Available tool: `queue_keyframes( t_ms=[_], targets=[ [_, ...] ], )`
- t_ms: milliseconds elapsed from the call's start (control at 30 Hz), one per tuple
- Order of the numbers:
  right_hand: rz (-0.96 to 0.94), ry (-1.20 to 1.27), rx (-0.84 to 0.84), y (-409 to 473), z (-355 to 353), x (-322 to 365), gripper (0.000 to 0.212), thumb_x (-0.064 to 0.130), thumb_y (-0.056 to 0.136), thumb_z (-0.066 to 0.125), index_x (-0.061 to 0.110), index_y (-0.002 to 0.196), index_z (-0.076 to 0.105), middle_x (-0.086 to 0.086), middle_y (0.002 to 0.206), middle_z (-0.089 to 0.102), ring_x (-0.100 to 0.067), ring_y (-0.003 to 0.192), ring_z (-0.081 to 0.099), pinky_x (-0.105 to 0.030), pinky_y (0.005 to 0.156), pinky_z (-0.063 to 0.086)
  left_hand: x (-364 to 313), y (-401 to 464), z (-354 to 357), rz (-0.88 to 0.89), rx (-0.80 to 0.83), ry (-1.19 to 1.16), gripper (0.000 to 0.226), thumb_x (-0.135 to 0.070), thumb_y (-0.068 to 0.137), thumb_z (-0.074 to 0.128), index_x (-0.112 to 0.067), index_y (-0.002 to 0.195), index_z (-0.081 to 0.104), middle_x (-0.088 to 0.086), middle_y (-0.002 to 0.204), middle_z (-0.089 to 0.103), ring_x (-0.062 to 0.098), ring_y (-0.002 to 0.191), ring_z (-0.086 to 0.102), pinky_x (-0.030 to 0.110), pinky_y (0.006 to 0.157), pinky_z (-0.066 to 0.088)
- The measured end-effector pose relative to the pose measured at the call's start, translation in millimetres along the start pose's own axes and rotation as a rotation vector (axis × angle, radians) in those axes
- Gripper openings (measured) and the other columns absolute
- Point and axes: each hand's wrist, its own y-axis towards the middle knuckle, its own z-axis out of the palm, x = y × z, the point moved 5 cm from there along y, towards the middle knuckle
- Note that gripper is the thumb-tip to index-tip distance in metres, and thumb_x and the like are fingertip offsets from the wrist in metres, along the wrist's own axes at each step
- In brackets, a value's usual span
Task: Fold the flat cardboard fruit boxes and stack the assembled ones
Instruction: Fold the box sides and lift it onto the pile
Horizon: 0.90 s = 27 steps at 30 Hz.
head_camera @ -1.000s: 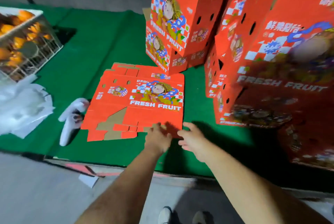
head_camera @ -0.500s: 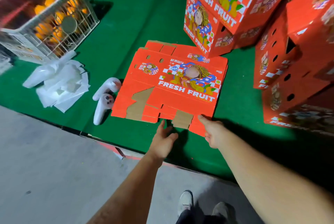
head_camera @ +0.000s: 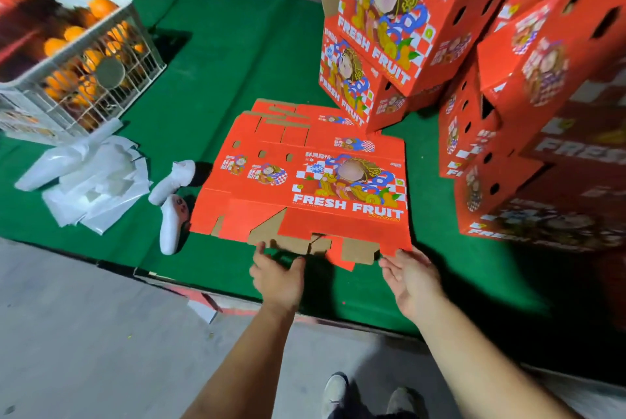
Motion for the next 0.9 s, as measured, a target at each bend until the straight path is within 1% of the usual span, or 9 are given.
queue_keyframes(
  t_ms=[167, 233, 333, 467, 533, 600, 700, 800, 900],
  targets=[
    [-0.138, 0.050, -0.052, -30, -53, 19, 0.039, 0.003, 0.099, 0.050, 0.013, 0.136, 0.060, -0.013, 0.082, 0.068, -0.016, 0.058, 0.056, -0.025, 0.056, 0.043, 18, 3, -53, 0.196, -0.229, 0.129, 0.095, -0.030, 0.081, 0.082, -0.012, 0.159, 0.031, 0.031, 0.154, 0.034, 0.042, 0.144, 0.031, 0.049, 0.118, 0.025],
    [-0.158, 0.005, -0.075, -39, -73, 29, 0.035, 0.002, 0.097, 0.051, 0.009, 0.130, 0.063, -0.012, 0.078, 0.068, -0.013, 0.053, 0.054, -0.023, 0.050, 0.038, 19, 1, -64, 0.284, -0.199, 0.159, 0.091, -0.044, 0.082, 0.077, -0.015, 0.157, 0.037, 0.026, 0.156, 0.035, 0.038, 0.146, 0.032, 0.049, 0.120, 0.026],
    [-0.213, -0.048, -0.075, -51, -86, 44, 0.027, 0.002, 0.096, 0.056, 0.009, 0.120, 0.066, -0.009, 0.069, 0.070, -0.012, 0.050, 0.056, -0.021, 0.044, 0.040, 9, -5, -71, 0.447, -0.116, 0.158, 0.065, -0.035, 0.087, 0.081, -0.030, 0.147, 0.056, 0.010, 0.135, 0.052, 0.031, 0.121, 0.053, 0.041, 0.105, 0.043],
    [-0.432, -0.244, -0.119, -65, -94, 70, 0.020, 0.014, 0.098, 0.055, 0.018, 0.110, 0.072, -0.007, 0.071, 0.068, -0.010, 0.048, 0.056, -0.027, 0.050, 0.045, -25, -17, -95, 0.561, -0.292, 0.476, 0.044, -0.032, 0.083, 0.083, -0.043, 0.124, 0.072, 0.004, 0.105, 0.066, 0.038, 0.096, 0.060, 0.046, 0.084, 0.043],
    [-0.604, -0.323, -0.137, -75, -96, 84, 0.013, 0.027, 0.099, 0.063, 0.020, 0.102, 0.073, -0.003, 0.069, 0.067, -0.008, 0.051, 0.059, -0.026, 0.053, 0.048, -41, -16, -105, 0.530, -0.225, 0.518, 0.029, -0.055, 0.084, 0.077, -0.043, 0.110, 0.077, 0.001, 0.098, 0.072, 0.034, 0.095, 0.066, 0.044, 0.085, 0.044],
    [-0.745, -0.309, -0.123, -88, -96, 96, 0.027, 0.049, 0.093, 0.070, 0.023, 0.097, 0.072, 0.003, 0.072, 0.067, -0.008, 0.062, 0.059, -0.025, 0.059, 0.047, -52, -16, -112, 0.471, -0.095, 0.451, 0.046, -0.075, 0.080, 0.066, -0.032, 0.090, 0.078, 0.002, 0.078, 0.073, 0.034, 0.081, 0.068, 0.042, 0.079, 0.053],
    [-0.872, -0.433, 0.012, -101, -83, 102, 0.044, 0.062, 0.084, 0.062, 0.022, 0.099, 0.071, -0.004, 0.084, 0.068, -0.005, 0.079, 0.059, -0.032, 0.072, 0.046, -77, -39, -114, 0.509, -0.011, 0.150, 0.059, -0.075, 0.081, 0.065, -0.017, 0.071, 0.075, 0.010, 0.059, 0.067, 0.028, 0.058, 0.061, 0.043, 0.060, 0.051],
    [-0.783, -0.481, 0.163, -102, -70, 89, 0.051, 0.054, 0.084, 0.065, 0.042, 0.132, 0.058, 0.020, 0.124, 0.067, 0.000, 0.118, 0.060, -0.034, 0.096, 0.047, -92, -67, -99, 0.560, 0.166, -0.066, 0.044, -0.059, 0.087, 0.068, -0.018, 0.074, 0.080, 0.020, 0.069, 0.071, 0.017, 0.061, 0.054, 0.037, 0.059, 0.041],
    [-0.807, -0.596, 0.037, -96, -78, 92, 0.075, 0.047, 0.080, 0.075, 0.045, 0.147, 0.041, 0.017, 0.137, 0.057, -0.008, 0.129, 0.055, -0.033, 0.102, 0.046, -94, -85, -89, 0.572, 0.424, 0.034, 0.029, -0.058, 0.090, 0.064, -0.034, 0.093, 0.079, -0.008, 0.057, 0.061, 0.005, 0.057, 0.048, 0.025, 0.060, 0.035]
  ],
)
